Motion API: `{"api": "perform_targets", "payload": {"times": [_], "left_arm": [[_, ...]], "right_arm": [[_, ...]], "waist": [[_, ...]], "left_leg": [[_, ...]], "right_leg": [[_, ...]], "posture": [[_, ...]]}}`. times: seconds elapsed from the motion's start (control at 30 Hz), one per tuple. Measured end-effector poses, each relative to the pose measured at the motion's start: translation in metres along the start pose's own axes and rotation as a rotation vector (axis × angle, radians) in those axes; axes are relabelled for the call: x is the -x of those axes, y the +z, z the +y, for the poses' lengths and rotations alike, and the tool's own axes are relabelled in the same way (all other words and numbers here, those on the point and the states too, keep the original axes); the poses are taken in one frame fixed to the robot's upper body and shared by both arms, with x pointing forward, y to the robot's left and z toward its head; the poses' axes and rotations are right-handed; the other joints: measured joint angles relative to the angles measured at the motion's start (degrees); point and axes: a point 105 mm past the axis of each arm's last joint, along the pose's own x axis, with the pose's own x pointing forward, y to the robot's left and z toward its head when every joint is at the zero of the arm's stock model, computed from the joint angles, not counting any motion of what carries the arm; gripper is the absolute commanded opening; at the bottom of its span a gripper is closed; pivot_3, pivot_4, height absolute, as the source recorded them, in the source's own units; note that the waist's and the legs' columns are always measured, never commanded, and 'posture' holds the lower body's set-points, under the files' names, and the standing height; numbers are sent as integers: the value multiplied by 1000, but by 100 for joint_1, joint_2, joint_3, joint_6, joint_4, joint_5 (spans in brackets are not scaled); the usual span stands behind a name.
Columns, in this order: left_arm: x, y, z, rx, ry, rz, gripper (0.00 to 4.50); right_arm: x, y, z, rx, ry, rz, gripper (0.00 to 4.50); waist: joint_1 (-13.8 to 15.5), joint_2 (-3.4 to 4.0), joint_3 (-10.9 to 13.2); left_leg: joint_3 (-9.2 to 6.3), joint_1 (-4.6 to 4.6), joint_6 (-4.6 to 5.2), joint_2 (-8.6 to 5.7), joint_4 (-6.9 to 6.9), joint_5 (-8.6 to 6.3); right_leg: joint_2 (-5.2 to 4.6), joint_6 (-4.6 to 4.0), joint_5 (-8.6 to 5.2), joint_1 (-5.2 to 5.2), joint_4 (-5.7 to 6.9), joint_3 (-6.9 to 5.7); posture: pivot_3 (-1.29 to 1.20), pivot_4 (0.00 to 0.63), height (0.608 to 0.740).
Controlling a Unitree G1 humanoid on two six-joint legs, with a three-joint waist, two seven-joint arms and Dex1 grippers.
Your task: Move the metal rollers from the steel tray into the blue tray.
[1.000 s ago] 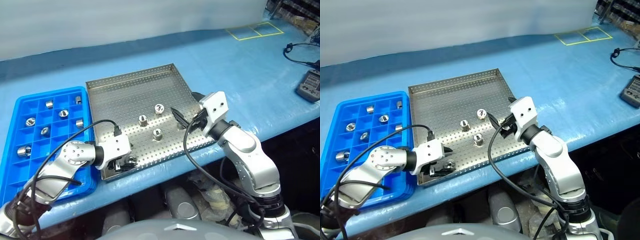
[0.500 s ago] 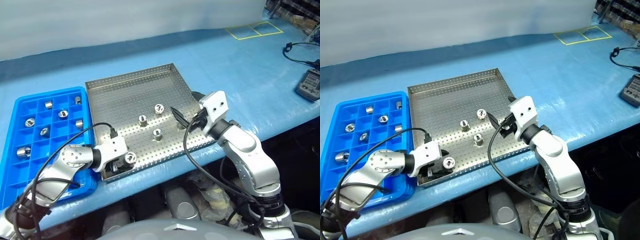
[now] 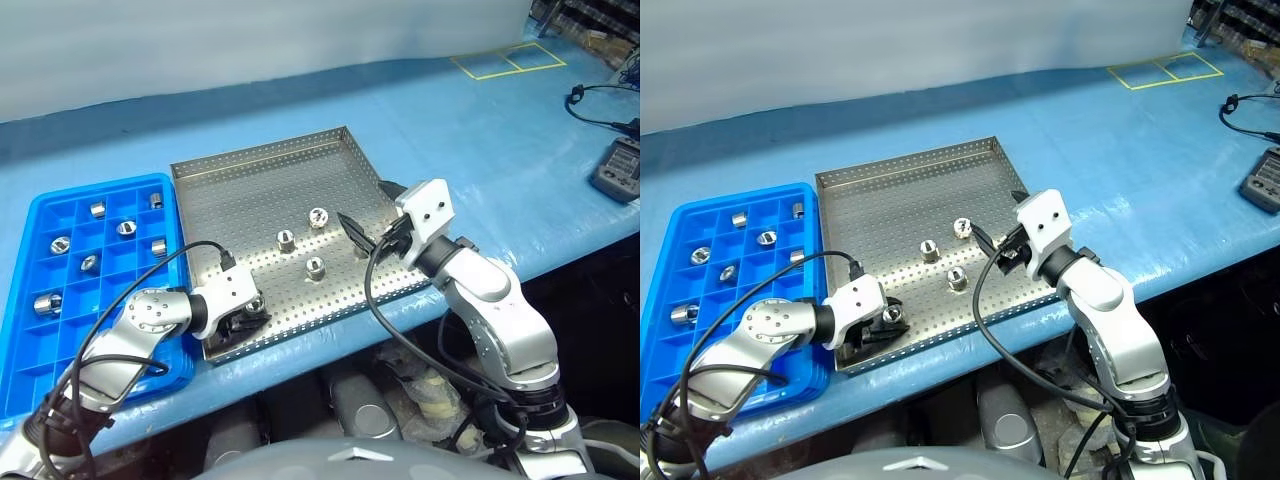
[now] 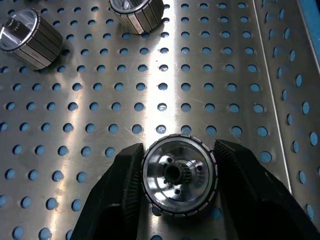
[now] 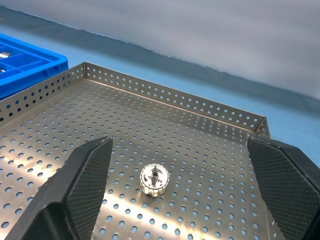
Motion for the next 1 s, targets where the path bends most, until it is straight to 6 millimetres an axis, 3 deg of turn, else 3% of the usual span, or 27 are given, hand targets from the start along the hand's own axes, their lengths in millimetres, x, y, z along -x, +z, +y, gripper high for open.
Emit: {"api": "perform_targets", "payload": {"times": [0.17, 0.3, 0.4, 0.63, 0.8, 1.0], "left_arm": [[-1, 1, 2, 13, 24, -13, 2354], [3, 14, 19, 114, 143, -116, 2354], [16, 24, 37, 184, 241, -189, 2354], [61, 40, 65, 325, 564, -294, 2354], [86, 38, 56, 356, 688, -295, 2354], [106, 15, 37, 402, 803, -194, 2354]], "right_arm": [[0, 0, 0, 0, 0, 0, 4500], [-1, 1, 1, 1, 6, -2, 4500], [-4, 4, 2, 4, 20, -15, 4500], [-15, -11, 20, -29, 118, 37, 4500], [-23, -8, 25, -18, 175, 31, 4500], [-35, -6, 38, -21, 265, 17, 4500]], "waist": [[3, 0, 0], [13, -1, 0], [17, -1, 0], [185, -1, 0], [479, -3, -1], [943, -4, -2]], "left_leg": [[0, 0, 0, 0, 0, 0], [0, -1, 0, 0, 2, 0], [-1, 0, 0, 0, 3, 0], [-1, 1, 0, -1, 3, 0], [-1, 2, -1, -2, 3, 0], [2, 7, -4, 1, 2, 2]], "right_leg": [[0, 1, 0, 0, 0, 0], [-1, 2, 3, 0, 0, 0], [1, 2, 4, 1, 3, 1], [2, 2, 7, 1, 3, 3], [2, 1, 7, 2, 3, 1], [2, -8, 3, 0, 6, -2]], "posture": [[-271, 150, 740], [-248, 150, 740], [-223, 150, 740], [-116, 150, 740], [-37, 150, 740], [61, 150, 740]]}}
